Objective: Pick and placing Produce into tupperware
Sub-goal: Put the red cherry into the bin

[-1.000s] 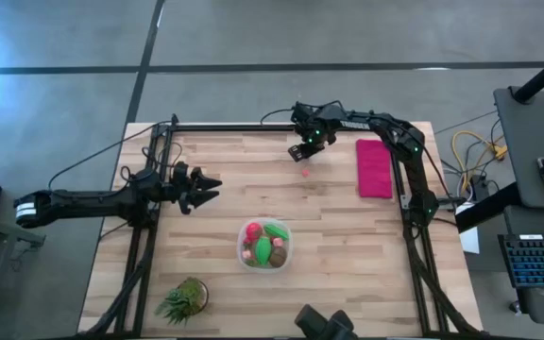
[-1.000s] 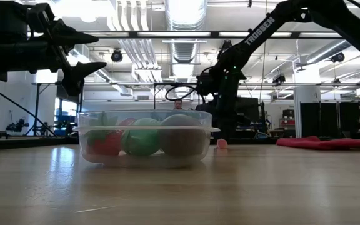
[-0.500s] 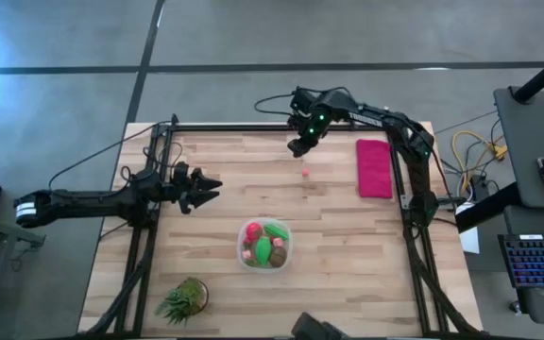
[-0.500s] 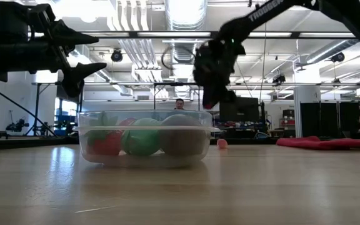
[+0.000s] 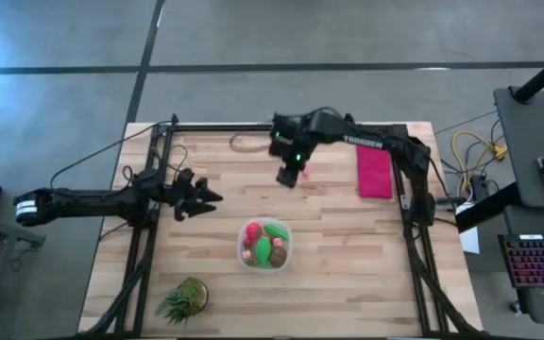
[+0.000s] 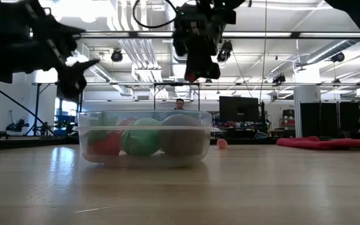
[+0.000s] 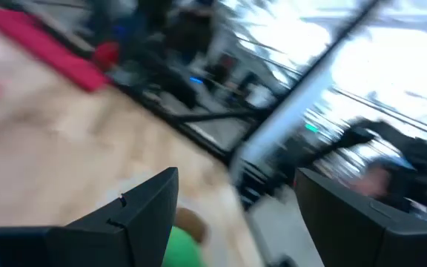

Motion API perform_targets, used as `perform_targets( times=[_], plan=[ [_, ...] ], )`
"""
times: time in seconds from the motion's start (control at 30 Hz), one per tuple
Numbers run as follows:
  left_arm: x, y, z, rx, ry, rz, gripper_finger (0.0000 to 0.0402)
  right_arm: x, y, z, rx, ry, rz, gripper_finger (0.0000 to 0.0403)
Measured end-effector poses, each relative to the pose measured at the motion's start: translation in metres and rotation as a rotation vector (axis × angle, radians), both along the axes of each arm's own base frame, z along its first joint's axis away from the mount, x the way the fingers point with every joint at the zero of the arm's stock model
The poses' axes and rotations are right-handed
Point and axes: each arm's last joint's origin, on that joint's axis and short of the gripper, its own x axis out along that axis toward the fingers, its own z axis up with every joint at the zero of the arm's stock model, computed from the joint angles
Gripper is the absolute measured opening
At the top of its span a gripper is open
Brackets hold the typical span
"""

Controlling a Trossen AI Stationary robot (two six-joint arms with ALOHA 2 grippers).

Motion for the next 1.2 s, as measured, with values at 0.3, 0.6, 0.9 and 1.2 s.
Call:
perform_targets(
  times=[0.3,0.6,0.9,1.2],
  plan=[
    [-0.005,-0.004,0.007,0.081,-0.083,-0.077,0.0255,0.015,0.088,-0.021,-0.059,0.054,0.173,0.0103],
    [-0.006,-0.005,0.007,0.122,-0.094,-0.098,0.0255,0.024,0.133,-0.033,-0.035,0.009,0.12,0.0109],
    [-0.005,-0.005,0.004,0.129,-0.072,-0.101,0.0255,0.037,0.133,-0.051,0.012,0.001,0.074,0.0111],
    [-0.006,-0.006,0.004,0.133,-0.074,-0.136,0.0255,0.044,0.139,-0.068,-0.021,0.028,0.065,0.015]
  ],
)
